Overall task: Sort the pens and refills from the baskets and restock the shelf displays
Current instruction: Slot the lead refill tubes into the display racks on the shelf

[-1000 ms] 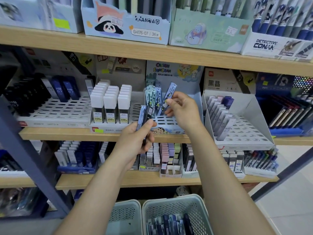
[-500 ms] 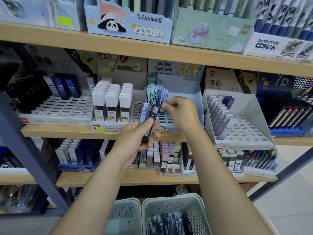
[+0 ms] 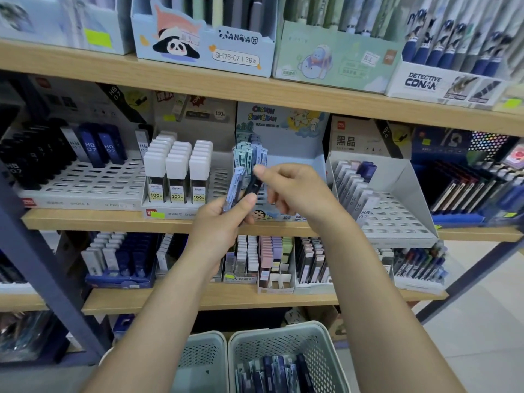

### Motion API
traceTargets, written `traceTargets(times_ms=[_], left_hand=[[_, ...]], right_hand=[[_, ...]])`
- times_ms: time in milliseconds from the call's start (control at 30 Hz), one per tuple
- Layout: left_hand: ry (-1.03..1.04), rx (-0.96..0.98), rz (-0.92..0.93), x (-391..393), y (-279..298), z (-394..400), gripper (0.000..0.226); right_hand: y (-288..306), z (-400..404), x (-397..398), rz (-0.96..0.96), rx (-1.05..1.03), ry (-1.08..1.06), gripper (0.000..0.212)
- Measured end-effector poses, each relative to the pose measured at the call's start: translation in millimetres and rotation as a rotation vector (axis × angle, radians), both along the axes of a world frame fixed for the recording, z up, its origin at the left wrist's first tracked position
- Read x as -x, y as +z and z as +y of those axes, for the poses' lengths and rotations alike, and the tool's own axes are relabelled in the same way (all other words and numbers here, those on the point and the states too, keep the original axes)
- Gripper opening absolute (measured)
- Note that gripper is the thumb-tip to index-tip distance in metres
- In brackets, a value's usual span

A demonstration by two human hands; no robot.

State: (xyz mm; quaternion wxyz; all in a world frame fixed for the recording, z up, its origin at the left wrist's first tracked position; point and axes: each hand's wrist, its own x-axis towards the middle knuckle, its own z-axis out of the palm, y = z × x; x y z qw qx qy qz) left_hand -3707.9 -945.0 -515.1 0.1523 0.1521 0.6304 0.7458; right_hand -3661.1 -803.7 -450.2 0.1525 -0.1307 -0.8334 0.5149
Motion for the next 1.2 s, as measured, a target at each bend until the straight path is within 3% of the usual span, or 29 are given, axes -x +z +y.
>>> traceTargets(times_ms=[100,200,333,500,667,867,967,1133,1200], left_hand=[[0.002,0.013,0.000,-3.4,0.9,6.5,0.026],[-0.033,0.022,-0.006,-6.3,2.5,11.0,0.037],[-0.072,-0.007,0.005,-12.5,6.6,12.0,0.021],[-0.028,-0.004,0.038,-25.2,15.8,23.3,0.017],[-0.088,0.050,0.051,-48.4,24.5,56.0,0.034],[-0.077,0.068,0.005,-70.1,22.8,101.2,0.025],[-0.040,0.079,-0.008,-74.1,21.1,117.4,0.026],[-0.003,0.111,-0.001,-71.5,20.2,136.6,0.032],[0.024,0.118,-0.011,-69.1,19.7,143.6,0.034]], right_hand=[[-6.8,1.2,-0.6,-0.015,0.007,0.005,0.039],[-6.3,8.4,-5.6,0.008,0.160,0.035,0.028],[-4.2,17.2,-15.9,0.042,0.258,0.115,0.025],[3.2,25.9,-36.6,0.113,0.229,0.159,0.012],[23.2,60.3,-75.0,0.268,0.213,0.048,0.015],[29.7,128.4,-117.3,0.457,0.247,-0.168,0.011],[17.2,161.4,-118.2,0.470,0.296,-0.262,0.006],[-4.8,190.5,-99.9,0.397,0.288,-0.321,0.026],[-11.6,195.0,-91.1,0.375,0.294,-0.326,0.017]])
